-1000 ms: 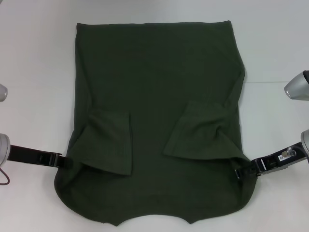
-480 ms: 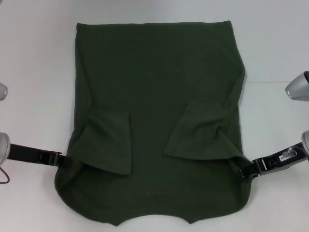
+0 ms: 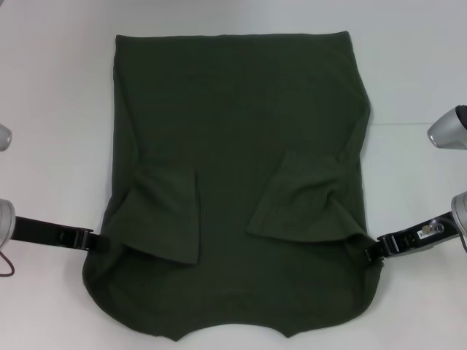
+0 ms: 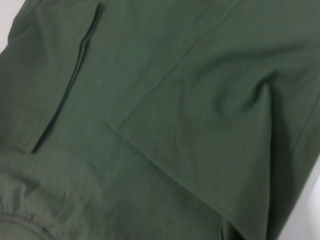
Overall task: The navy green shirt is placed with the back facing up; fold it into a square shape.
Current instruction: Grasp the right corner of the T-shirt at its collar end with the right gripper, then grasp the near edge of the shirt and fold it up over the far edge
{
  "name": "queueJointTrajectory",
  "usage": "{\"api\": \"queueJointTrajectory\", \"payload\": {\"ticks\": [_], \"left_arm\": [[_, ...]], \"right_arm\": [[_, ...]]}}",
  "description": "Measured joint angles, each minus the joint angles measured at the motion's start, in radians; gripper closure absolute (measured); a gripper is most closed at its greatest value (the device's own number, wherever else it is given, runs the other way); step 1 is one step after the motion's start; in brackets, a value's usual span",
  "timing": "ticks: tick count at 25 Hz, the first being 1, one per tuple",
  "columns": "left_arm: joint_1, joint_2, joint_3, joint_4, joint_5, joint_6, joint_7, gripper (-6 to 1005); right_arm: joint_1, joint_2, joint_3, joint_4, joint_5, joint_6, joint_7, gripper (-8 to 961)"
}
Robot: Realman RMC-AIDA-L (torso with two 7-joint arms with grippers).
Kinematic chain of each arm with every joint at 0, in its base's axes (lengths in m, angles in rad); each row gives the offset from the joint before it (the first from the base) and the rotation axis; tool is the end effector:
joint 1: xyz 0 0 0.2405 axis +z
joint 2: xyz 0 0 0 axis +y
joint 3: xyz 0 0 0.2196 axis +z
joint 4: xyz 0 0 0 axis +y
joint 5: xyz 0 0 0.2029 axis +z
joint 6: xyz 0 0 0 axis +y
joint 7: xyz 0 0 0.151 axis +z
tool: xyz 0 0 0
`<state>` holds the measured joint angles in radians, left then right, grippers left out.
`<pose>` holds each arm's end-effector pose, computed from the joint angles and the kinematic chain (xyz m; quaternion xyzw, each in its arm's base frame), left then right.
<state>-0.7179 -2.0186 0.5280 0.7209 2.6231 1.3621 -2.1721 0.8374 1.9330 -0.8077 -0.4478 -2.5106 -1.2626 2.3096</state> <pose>-0.2695 0.3583 0.0446 -0.8332 -0.5161 -0.0281 0.1968 0.2500 0.3683 0.0100 -0.8346 0.5315 -0.0327 0.1408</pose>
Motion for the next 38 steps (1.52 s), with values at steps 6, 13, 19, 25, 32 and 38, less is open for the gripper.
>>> {"api": "queueJointTrajectory", "payload": {"ticks": [6, 13, 19, 25, 32, 38], "left_arm": [[0.000, 0.000, 0.000, 0.000, 0.001, 0.000, 0.000, 978], [0.000, 0.003, -0.002, 0.002, 0.007, 0.000, 0.000, 973], [0.014, 0.017, -0.068, 0.046, 0.009, 0.079, 0.013, 970], [0.042, 0.033, -0.130, 0.084, 0.011, 0.188, 0.044, 966], [0.067, 0.037, -0.155, 0.108, 0.020, 0.266, 0.061, 961], [0.078, 0.040, -0.170, 0.128, 0.020, 0.377, 0.093, 957]], "right_arm": [[0.000, -0.002, -0.003, 0.000, 0.002, -0.002, -0.003, 742], [-0.007, -0.003, 0.003, -0.001, 0.005, -0.006, -0.011, 893], [-0.041, -0.021, 0.014, -0.045, 0.026, -0.047, -0.029, 897], [-0.102, -0.044, 0.096, -0.107, 0.068, -0.137, -0.099, 897], [-0.146, -0.054, 0.158, -0.108, 0.087, -0.199, -0.163, 897], [-0.184, -0.057, 0.182, -0.109, 0.091, -0.248, -0.202, 897]]}}
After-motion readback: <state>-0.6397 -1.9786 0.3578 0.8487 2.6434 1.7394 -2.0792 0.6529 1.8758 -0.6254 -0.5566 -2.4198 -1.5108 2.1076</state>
